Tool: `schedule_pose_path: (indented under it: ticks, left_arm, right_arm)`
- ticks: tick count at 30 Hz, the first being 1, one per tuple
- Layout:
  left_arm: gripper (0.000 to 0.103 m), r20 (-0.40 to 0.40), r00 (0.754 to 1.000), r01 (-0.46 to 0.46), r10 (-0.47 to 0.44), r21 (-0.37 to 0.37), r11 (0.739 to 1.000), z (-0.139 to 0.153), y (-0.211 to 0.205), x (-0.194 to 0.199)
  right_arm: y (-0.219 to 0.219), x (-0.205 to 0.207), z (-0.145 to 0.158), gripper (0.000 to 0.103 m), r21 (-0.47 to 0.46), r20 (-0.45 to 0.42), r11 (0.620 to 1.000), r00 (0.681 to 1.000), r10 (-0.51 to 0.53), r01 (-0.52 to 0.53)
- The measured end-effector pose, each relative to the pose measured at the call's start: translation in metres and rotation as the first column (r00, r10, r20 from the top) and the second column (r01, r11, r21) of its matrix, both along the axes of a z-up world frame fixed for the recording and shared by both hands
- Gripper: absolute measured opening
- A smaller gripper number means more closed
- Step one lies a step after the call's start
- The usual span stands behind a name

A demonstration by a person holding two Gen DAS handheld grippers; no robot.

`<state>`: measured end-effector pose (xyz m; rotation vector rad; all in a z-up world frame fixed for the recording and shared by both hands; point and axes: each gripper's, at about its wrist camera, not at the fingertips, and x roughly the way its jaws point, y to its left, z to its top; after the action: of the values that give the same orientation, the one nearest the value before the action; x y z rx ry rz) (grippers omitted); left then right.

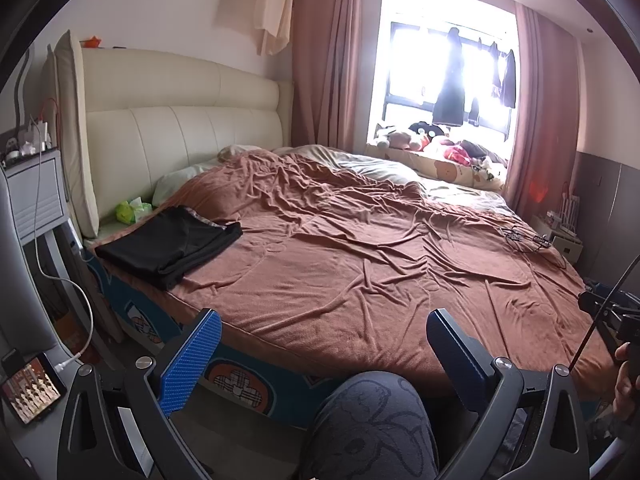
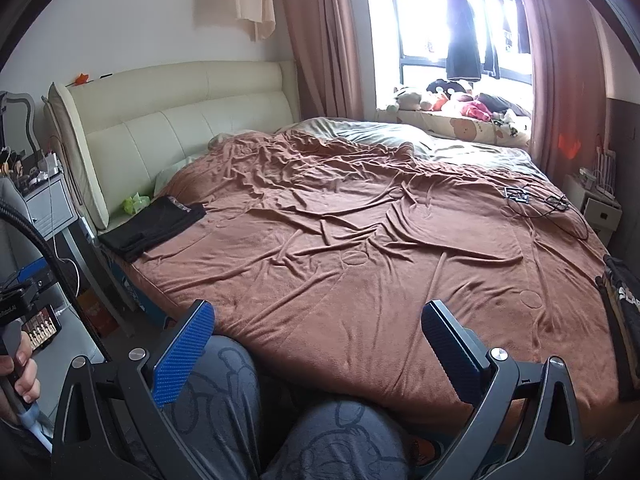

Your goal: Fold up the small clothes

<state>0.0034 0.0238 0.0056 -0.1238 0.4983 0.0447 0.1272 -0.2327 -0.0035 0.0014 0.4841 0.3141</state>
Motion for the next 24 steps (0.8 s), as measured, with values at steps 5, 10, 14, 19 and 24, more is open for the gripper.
schedule_pose_path:
  ticks: [5, 10, 14, 19, 24]
  left_arm:
    - [0.103, 0.002, 1.0, 0.001, -0.001, -0.001, 1.0, 0.0003, 0.0002, -0.0006]
    - [0.103, 0.004, 1.0, 0.004, -0.004, -0.003, 1.0, 0.0008, 0.0, -0.0001]
    - [0.103, 0.003, 1.0, 0.002, -0.002, -0.002, 1.0, 0.0014, 0.0001, 0.0]
    - [0.103, 0.002, 1.0, 0.002, -0.002, -0.004, 1.0, 0.0019, -0.0003, -0.0001]
    - [0.103, 0.003, 1.0, 0.004, -0.004, -0.004, 1.0, 0.002, 0.0002, 0.0003]
  right_arm:
    - [-0.0024, 0.0001, 0.0004, 0.103, 0.001, 0.002, 1.0, 1.0, 0.001, -0.001]
    - [-0.0025, -0.0005, -0.0011, 0.103, -0.005, 0.001, 1.0, 1.0, -0.001, 0.001]
    - [-0.002, -0.0012, -0.001, 0.103, -0.007, 0.006, 1.0, 1.0, -0.002, 0.002]
    - [-0.0035, -0.0002, -0.002, 0.103, -0.005, 0.003, 1.0, 1.0, -0.002, 0.002]
    - [-0.0051, -0.0012, -0.0013, 0.103, 0.001, 0.006, 1.0, 1.0, -0.004, 0.004]
